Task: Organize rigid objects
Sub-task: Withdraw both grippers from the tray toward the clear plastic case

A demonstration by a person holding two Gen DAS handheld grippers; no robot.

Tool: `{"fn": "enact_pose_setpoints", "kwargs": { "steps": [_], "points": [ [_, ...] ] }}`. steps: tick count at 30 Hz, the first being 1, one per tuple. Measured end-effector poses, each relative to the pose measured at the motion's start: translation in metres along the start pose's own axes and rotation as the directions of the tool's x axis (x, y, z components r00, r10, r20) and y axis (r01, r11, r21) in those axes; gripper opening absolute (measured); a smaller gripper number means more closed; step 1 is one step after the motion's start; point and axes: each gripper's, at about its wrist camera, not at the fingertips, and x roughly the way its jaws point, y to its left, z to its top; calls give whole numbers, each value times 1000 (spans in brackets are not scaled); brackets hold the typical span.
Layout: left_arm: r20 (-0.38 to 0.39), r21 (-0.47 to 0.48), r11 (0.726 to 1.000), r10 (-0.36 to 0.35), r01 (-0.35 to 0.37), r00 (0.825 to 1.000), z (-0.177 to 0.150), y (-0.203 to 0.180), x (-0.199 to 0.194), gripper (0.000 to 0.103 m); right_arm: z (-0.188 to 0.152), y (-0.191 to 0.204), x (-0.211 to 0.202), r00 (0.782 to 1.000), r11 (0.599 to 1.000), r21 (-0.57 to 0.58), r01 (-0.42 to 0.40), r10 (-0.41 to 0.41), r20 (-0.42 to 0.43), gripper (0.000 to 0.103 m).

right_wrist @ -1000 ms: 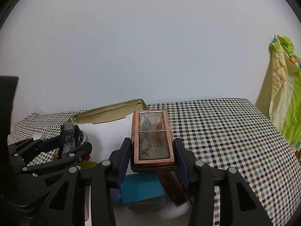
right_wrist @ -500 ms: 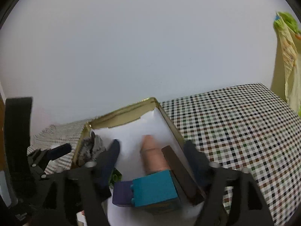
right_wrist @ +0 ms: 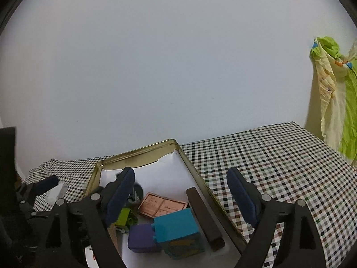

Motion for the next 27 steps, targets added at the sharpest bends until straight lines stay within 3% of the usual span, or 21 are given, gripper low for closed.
{"fn": "enact_pose_setpoints", "kwargs": {
  "steps": [5, 13, 18, 22, 27],
  "points": [
    [55, -29, 999, 36, -34, 998, -6, 20, -11, 102, 0, -3, -14, 995, 999, 16, 44, -45, 89, 86],
    [135, -88, 990, 118, -107, 984, -17, 48, -26, 102, -7, 0, -26, 966, 994, 7, 111, -110, 233, 86],
    [138, -81, 986, 153, -142, 979, -24, 58, -24, 102, -10, 15, -28, 960, 987, -61, 146, -127, 249, 87],
    [135, -126, 986, 124, -107, 983, -27, 68, -27, 102, -14, 22, -25, 966, 982, -111, 151, -123, 227, 87],
    [121, -130, 989, 92, -76, 988, -31, 68, -25, 102, -15, 17, -29, 961, 981, -84, 174, -151, 230, 86]
  ]
}}
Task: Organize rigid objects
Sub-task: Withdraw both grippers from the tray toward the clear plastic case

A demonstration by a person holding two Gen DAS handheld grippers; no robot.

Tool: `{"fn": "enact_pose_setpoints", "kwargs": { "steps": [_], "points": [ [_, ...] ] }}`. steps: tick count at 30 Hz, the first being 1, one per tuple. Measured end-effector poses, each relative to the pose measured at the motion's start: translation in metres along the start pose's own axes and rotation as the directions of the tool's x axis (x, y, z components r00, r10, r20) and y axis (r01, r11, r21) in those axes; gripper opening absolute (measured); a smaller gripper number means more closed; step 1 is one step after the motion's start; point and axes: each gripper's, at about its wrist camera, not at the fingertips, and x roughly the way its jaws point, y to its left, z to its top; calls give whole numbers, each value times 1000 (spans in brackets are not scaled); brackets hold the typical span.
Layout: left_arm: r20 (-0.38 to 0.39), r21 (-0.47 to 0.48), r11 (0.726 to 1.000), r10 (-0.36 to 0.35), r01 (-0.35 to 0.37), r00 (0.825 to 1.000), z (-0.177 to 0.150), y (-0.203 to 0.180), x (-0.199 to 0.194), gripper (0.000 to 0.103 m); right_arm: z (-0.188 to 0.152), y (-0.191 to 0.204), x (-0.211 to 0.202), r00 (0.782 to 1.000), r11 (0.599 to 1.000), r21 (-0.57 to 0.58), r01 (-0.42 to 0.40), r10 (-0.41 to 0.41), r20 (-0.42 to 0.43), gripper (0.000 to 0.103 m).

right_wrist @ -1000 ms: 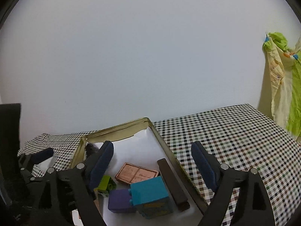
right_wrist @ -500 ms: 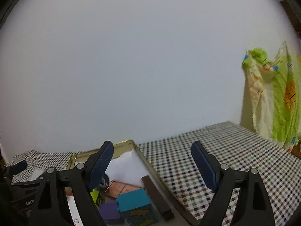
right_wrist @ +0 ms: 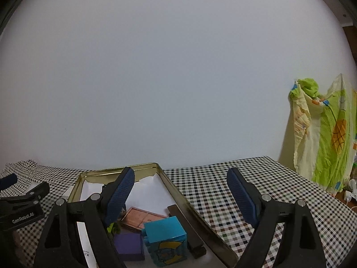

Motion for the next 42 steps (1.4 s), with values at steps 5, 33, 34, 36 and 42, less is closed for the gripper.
{"fn": "enact_pose_setpoints", "kwargs": {
  "steps": [5, 33, 34, 36, 42],
  "points": [
    [-47, 5, 1000, -4, 4, 999, -2, 3, 4, 102, -1, -1, 1, 999, 999, 22, 28, -27, -22, 87],
    [-212, -58, 997, 33, -47, 977, -21, 113, 27, 102, -15, 113, -33, 994, 995, 50, -91, 94, -53, 87],
    [-222, -63, 997, 34, -49, 974, -21, 118, 29, 102, -16, 118, -33, 993, 994, 47, -97, 99, -59, 87],
    [-251, -97, 994, 23, -49, 968, -22, 127, 34, 102, -17, 129, -31, 991, 993, 42, -112, 115, -69, 87],
    [-315, -131, 989, 31, -75, 949, -24, 149, 49, 102, -19, 157, -26, 983, 987, 35, -154, 156, -101, 87]
  ]
}}
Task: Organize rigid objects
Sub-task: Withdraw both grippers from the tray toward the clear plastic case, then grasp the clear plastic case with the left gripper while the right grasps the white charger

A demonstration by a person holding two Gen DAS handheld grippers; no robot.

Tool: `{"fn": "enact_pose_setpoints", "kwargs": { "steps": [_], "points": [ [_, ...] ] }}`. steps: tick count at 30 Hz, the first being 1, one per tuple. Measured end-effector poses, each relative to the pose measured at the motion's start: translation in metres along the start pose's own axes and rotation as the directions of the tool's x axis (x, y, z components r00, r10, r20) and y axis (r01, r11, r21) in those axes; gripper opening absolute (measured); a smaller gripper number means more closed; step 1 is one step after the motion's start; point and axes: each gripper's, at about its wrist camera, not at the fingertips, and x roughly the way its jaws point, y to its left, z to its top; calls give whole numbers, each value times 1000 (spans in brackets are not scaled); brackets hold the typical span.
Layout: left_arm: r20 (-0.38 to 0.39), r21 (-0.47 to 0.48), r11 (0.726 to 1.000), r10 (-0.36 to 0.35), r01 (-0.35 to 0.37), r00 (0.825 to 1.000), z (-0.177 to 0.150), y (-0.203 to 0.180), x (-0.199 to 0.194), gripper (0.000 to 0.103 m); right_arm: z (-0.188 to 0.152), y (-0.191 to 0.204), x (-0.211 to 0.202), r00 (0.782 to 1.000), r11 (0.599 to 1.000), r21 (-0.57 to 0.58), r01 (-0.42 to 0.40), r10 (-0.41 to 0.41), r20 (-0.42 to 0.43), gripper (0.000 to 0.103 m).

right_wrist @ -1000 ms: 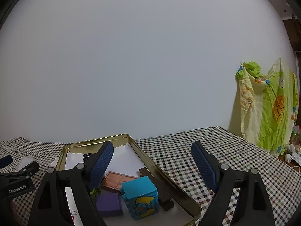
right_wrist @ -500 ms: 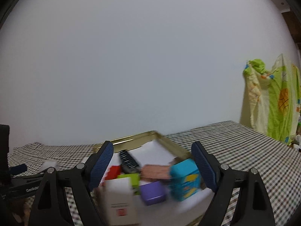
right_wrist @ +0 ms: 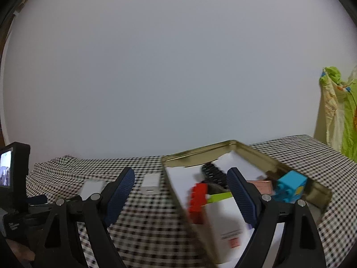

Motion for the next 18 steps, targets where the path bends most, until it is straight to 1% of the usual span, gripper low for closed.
{"fn": "enact_pose_setpoints", "kwargs": {
  "steps": [2, 4, 7, 9, 10, 12, 14, 18],
  "points": [
    [-23, -3, 1000, -7, 7, 1000, 4, 2, 6, 102, -1, 8, 3, 1000, 1000, -7, -8, 8, -13, 87],
    [-41, 14, 1000, -28, 28, 999, 7, -4, 13, 102, -2, 14, 7, 1000, 1000, -17, -9, 8, -27, 87],
    [-17, 45, 998, -47, 47, 999, 13, -18, 18, 100, -3, 19, 9, 999, 999, -40, -18, 16, -39, 87],
    [-16, 67, 997, -38, 39, 999, 21, -30, 27, 95, -2, 17, 9, 999, 999, -37, -19, 18, -31, 87],
    [-31, 73, 996, -41, 43, 999, 24, -34, 32, 91, -3, 16, 8, 999, 999, -33, -23, 22, -26, 87],
    [-88, 80, 995, -53, 60, 995, 27, -42, 47, 85, -4, 15, 7, 999, 999, -31, -35, 34, -25, 87],
    [-144, 81, 994, -60, 72, 988, 28, -47, 59, 76, -4, 14, 10, 998, 998, -35, -46, 45, -38, 87],
    [-152, 104, 992, -52, 68, 987, 28, -52, 62, 74, -5, 17, 20, 994, 996, -55, -71, 65, -89, 87]
  ]
}}
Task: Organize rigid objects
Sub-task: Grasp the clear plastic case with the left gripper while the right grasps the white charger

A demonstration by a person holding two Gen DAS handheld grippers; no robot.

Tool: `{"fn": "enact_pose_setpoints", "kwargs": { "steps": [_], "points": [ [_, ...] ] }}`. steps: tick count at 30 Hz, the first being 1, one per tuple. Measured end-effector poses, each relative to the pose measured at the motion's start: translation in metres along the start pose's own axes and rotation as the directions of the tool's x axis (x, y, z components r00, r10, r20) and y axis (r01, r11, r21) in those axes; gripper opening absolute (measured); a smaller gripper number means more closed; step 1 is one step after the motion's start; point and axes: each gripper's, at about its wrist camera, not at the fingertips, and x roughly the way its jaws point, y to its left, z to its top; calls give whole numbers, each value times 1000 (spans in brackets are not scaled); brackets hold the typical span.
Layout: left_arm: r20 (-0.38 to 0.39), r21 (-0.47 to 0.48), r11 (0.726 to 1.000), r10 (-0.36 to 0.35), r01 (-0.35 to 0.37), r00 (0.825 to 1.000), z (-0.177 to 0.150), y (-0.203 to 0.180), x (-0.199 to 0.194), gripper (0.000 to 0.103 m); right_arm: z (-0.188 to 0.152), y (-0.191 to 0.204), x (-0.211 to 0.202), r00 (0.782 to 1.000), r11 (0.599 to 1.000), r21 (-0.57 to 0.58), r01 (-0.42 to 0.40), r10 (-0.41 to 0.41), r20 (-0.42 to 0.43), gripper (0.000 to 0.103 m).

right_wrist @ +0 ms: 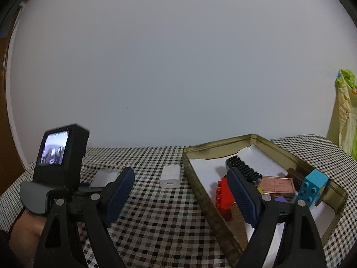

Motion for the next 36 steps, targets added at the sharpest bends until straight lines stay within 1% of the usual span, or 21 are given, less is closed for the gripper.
{"fn": "enact_pose_setpoints", "kwargs": {
  "steps": [1, 2, 3, 7, 9, 11, 12, 14, 16, 18, 20, 22, 23, 24, 28, 30, 32, 34, 35, 36],
  "points": [
    [4, -7, 1000, 0, 0, 1000, 0, 2, -1, 67, 0, 2, 3, 1000, 1000, -2, -7, 7, -15, 87],
    [9, -9, 1000, -3, 3, 1000, 0, 3, -2, 57, 1, 1, 7, 1000, 1000, 2, -9, 9, -30, 87],
    [13, -5, 1000, -9, 9, 1000, 0, 5, -2, 55, 0, 2, 10, 999, 1000, 12, -16, 16, -44, 87],
    [13, 22, 998, -63, 63, 998, 0, 11, -7, 54, -2, 3, 19, 995, 998, 57, -34, 39, -87, 87],
    [13, 26, 997, -76, 76, 997, 0, 17, -9, 54, -2, 2, 26, 992, 996, 77, -39, 48, -114, 87],
    [16, 9, 998, -64, 64, 998, 1, 23, -10, 54, -1, 2, 33, 989, 995, 90, -48, 59, -133, 87],
    [19, -8, 999, -38, 38, 999, 1, 26, -10, 54, -1, 4, 36, 987, 994, 94, -58, 71, -142, 87],
    [27, -44, 999, -9, 10, 1000, 1, 36, -14, 54, -1, 9, 44, 984, 992, 97, -80, 94, -152, 87],
    [37, -80, 997, -4, 7, 999, 2, 45, -19, 54, 1, 15, 51, 981, 991, 95, -94, 109, -163, 86],
    [45, -112, 994, 16, -11, 999, 1, 52, -23, 54, 3, 23, 64, 976, 991, 83, -105, 119, -183, 86],
    [44, -125, 992, 32, -26, 999, 2, 57, -23, 54, 4, 27, 75, 971, 992, 82, -100, 115, -209, 85],
    [45, -134, 990, 45, -38, 998, 1, 59, -25, 54, 5, 28, 90, 962, 990, 94, -104, 124, -244, 82],
    [46, -133, 990, 47, -41, 998, 0, 56, -28, 54, 5, 29, 96, 963, 992, 82, -91, 108, -248, 81],
    [46, -131, 990, 49, -42, 998, -1, 56, -27, 54, 6, 29, 100, 960, 992, 84, -98, 117, -253, 80],
    [40, -140, 990, 41, -35, 998, -2, 55, -28, 54, 8, 34, 113, 956, 997, 46, -68, 78, -282, 79],
    [36, -151, 988, 34, -28, 999, 1, 60, -22, 54, 8, 35, 118, 951, 993, 68, -93, 109, -290, 79],
    [46, -156, 987, 31, -24, 998, 3, 61, -23, 54, 7, 38, 123, 946, 993, 65, -99, 114, -303, 79],
    [57, -154, 988, 37, -28, 998, 5, 65, -21, 54, 7, 38, 124, 948, 997, 51, -52, 65, -312, 79],
    [59, -154, 988, 41, -32, 997, 5, 66, -21, 54, 6, 33, 125, 947, 997, 69, -30, 51, -316, 79],
    [57, -156, 987, 43, -33, 997, 4, 65, -22, 54, 5, 26, 128, 944, 995, 97, -33, 63, -323, 73]
  ]
}}
